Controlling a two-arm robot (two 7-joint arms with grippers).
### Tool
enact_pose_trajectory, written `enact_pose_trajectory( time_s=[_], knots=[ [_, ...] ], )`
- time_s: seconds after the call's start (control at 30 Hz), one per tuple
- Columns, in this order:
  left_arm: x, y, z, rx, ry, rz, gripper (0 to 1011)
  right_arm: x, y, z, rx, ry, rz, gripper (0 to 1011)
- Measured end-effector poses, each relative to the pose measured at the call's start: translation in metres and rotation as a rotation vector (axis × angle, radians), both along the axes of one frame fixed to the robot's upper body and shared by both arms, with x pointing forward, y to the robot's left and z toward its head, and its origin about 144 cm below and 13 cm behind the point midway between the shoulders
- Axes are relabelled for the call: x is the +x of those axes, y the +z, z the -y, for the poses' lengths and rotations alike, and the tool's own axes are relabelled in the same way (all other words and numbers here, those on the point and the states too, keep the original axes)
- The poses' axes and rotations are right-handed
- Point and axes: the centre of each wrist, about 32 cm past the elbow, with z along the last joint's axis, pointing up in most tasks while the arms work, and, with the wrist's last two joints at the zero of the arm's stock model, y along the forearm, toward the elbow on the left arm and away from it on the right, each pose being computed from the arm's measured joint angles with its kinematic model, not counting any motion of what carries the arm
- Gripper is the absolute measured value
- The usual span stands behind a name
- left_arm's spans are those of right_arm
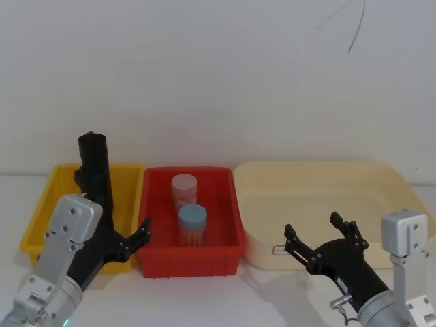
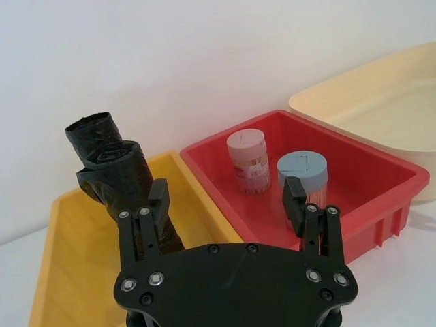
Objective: Pick up the garbage bag with the one hand and transfer it to the other hand.
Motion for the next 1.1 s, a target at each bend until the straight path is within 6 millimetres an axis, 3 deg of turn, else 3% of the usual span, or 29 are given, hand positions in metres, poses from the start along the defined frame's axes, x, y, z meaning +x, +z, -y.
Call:
enact_pose_trajectory(
  time_s=[1.1],
  knots=[
    [0.0,-0.0004,-0.0016,-0.001,0.003,0.0,1000,0.0,0.0,0.0,0.0,0.0,0.0,1001]
  ],
)
